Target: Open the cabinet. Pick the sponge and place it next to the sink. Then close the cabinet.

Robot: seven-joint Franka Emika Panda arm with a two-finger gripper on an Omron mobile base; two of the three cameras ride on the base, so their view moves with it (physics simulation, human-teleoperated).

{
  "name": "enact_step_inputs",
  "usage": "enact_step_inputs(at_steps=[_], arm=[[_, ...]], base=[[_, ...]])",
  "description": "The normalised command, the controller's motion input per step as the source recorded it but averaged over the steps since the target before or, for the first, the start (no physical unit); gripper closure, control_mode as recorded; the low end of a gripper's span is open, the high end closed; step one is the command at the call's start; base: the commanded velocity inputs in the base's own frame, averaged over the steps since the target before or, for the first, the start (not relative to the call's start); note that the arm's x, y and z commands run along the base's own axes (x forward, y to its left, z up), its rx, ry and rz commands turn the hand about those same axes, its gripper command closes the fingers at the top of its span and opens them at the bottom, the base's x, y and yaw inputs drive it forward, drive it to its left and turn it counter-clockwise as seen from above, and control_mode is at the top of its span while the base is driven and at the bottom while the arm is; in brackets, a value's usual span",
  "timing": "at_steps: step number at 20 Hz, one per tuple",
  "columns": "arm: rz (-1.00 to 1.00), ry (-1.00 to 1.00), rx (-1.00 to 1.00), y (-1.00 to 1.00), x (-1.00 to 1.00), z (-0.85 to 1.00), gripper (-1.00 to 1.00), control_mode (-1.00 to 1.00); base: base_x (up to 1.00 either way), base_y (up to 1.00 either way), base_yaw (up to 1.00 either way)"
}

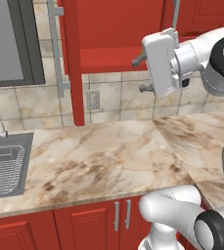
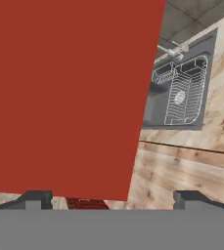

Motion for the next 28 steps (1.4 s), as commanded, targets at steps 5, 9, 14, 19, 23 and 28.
enact_step_inputs(at_steps=[5,9,14,19,23,28], arm=[[-0.17,-0.02,-0.20,-0.89,0.00,0.00,-1.00,-1.00],[-0.16,-0.07,-0.31,-0.66,-0.04,0.00,-1.00,-1.00],[-0.19,-0.07,-0.34,-0.61,-0.14,0.00,-1.00,-1.00],[-0.16,-0.32,-0.36,-0.29,-0.24,0.01,-1.00,-1.00],[-0.11,-0.46,-0.32,0.00,-0.02,0.14,-1.00,-1.00],[-0.08,-0.42,-0.24,-0.03,0.00,0.03,-1.00,-1.00]], base=[[0.00,0.00,0.00],[0.00,0.00,0.00],[0.00,0.00,0.00],[0.00,0.00,0.00],[0.00,0.00,0.00],[0.00,0.00,0.00]])
